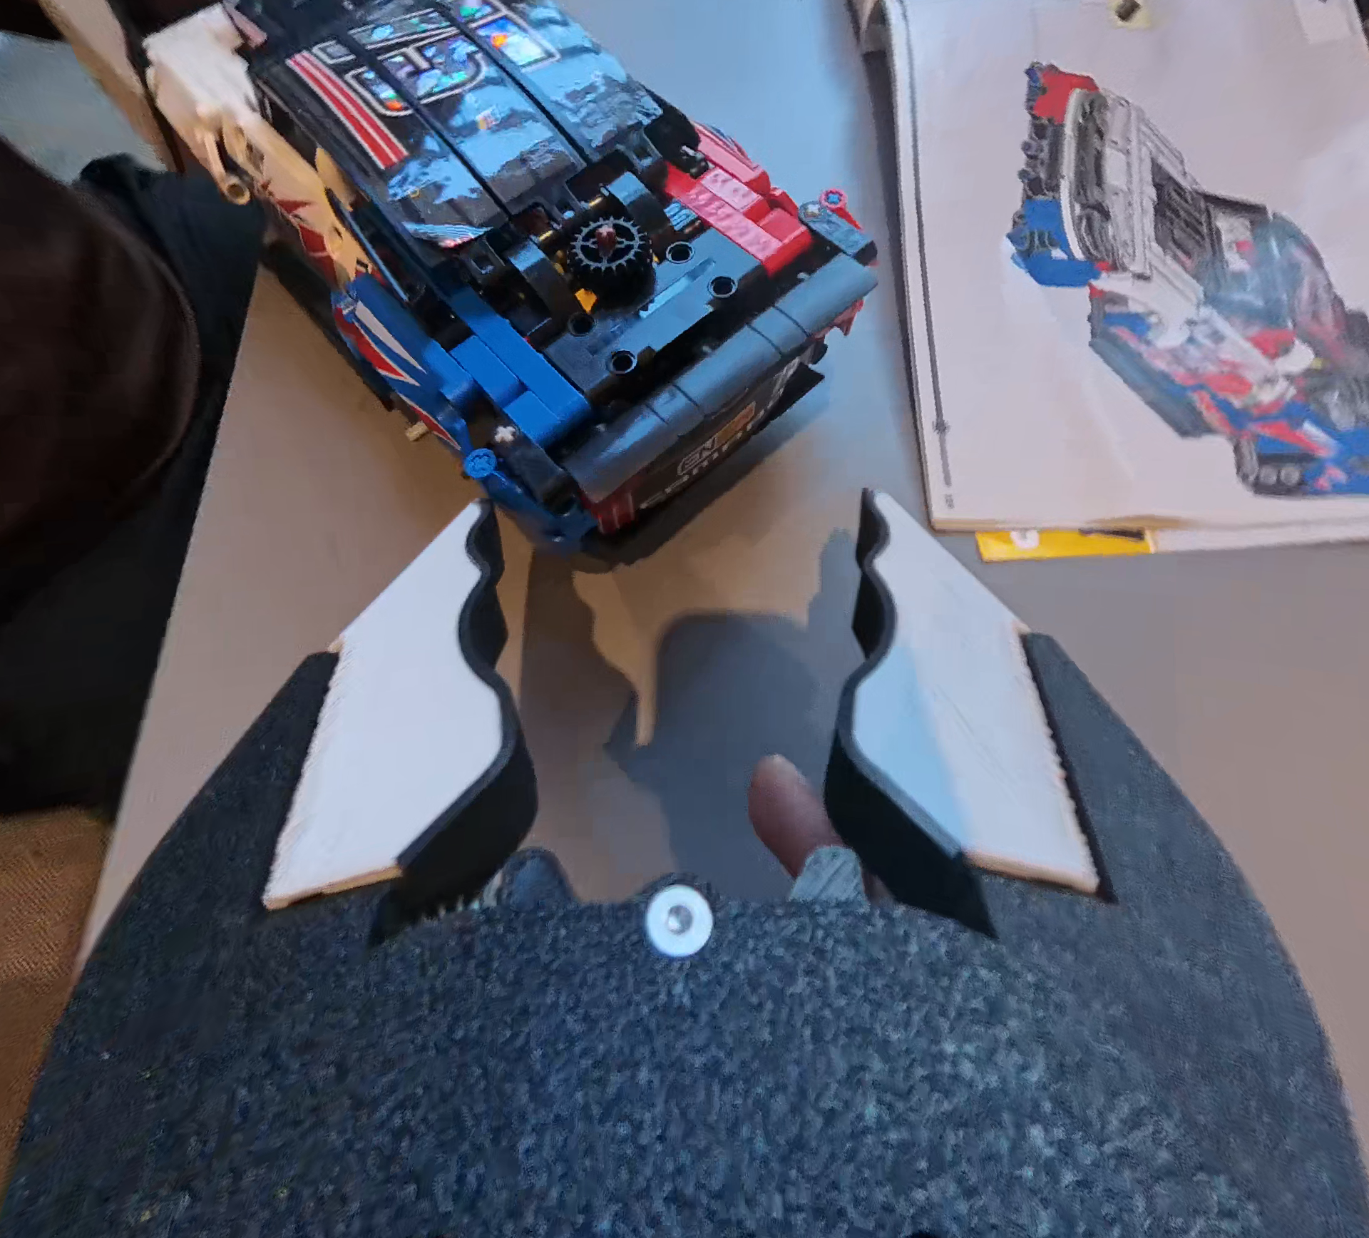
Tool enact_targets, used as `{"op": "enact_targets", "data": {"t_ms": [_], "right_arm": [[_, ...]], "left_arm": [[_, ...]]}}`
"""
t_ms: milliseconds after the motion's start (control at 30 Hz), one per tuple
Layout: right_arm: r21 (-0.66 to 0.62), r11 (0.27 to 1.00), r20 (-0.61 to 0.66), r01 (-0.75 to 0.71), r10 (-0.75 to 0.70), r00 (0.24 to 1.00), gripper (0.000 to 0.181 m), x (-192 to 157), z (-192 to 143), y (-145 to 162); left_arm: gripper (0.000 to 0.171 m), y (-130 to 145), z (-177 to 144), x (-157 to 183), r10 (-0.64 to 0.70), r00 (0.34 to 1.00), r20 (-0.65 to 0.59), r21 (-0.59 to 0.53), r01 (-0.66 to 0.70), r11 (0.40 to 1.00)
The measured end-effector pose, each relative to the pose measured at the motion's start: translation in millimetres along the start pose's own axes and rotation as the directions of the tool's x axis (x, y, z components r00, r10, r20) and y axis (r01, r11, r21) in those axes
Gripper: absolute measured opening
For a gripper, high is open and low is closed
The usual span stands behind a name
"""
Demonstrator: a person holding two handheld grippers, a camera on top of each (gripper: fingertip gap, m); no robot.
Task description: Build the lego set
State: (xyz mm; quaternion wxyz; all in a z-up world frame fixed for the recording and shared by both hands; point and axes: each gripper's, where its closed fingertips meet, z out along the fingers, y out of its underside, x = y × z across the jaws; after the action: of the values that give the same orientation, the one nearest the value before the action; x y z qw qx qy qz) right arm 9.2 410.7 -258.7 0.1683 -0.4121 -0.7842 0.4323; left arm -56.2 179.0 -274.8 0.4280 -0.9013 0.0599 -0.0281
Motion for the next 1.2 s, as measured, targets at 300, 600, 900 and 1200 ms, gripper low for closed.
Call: {"op": "enact_targets", "data": {"t_ms": [300, 600, 900, 1200], "right_arm": [[-0.011, 0.959, 0.243, 0.284, -0.273, 0.931, 0.136, -5, 43, -4], [0.03, 0.952, 0.335, 0.303, -0.295, 0.895, 0.143, -12, 49, -13], [-0.048, 0.948, 0.332, 0.314, -0.282, 0.9, 0.146, -13, 52, -3], [-0.049, 0.96, 0.328, 0.276, -0.245, 0.912, 0.144, -18, 49, -12]], "left_arm": [[0.14, 4, 5, 1, 0.03, 0.999, 0.015, -0.072, -0.029, 0.997], [0.142, 7, 7, 1, -0.024, 1.0, 0.009, -0.13, 0.025, 0.991], [0.151, 13, 13, 1, 0.023, 0.999, 0.033, -0.211, -0.015, 0.977], [0.146, -8, -4, -3, -0.001, 1.0, 0.023, -0.127, 0.004, 0.992]]}}
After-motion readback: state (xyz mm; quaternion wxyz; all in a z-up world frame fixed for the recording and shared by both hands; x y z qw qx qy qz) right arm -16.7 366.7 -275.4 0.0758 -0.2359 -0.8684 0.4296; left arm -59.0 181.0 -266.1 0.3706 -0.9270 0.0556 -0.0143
